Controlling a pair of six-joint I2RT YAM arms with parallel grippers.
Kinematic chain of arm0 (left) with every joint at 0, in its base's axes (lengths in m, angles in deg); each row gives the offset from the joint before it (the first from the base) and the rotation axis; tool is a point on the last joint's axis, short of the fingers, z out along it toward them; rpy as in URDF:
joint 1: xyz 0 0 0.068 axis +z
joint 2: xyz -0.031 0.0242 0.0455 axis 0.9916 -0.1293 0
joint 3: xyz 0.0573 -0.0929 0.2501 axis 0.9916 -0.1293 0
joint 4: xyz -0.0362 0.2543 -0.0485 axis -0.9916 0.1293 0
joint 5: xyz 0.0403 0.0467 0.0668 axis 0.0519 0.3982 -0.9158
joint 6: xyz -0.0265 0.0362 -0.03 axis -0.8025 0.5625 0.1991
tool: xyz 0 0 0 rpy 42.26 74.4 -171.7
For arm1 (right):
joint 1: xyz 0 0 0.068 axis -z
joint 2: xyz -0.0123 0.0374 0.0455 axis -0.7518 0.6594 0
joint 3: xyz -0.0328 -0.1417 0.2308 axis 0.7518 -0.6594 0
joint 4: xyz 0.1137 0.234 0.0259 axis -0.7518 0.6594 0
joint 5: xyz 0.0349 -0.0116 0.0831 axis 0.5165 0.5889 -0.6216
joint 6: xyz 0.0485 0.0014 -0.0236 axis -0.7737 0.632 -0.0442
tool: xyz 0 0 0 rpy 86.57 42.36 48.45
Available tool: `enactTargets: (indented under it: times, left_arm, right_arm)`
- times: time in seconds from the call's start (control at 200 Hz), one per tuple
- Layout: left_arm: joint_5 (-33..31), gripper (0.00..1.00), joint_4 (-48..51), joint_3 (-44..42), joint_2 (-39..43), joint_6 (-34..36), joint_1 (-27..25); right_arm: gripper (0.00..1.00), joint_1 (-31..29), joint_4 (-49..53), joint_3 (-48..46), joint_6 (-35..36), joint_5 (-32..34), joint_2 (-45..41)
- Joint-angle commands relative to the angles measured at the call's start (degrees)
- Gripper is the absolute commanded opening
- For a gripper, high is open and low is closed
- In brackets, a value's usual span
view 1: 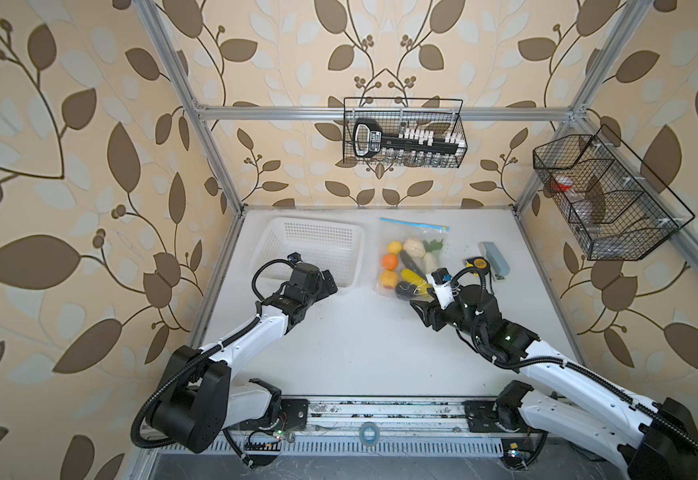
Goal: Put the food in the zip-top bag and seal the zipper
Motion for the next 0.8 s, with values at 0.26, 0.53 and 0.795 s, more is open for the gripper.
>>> enactTargets:
  times: [0.26,0.53,0.795]
  left_arm:
    - [0.29,0.99,-7.4,12.42,-13.47,0.77,1.39]
    - [1.07,0.99,-8.11,16.23,-18.24,0.85,1.74]
    - [1.78,0.99,-7.16,15.95,-16.61,2.4,2.19]
  right_arm:
    - [0.67,5.18,-2.13,-3.21,-3.0,0.66,-3.11]
    - [0.67,9.98,-4.38,-4.45,-1.79,5.18,-3.28]
    - [0.67,13.86,-9.41,-7.02,-1.72,12.1,-4.34]
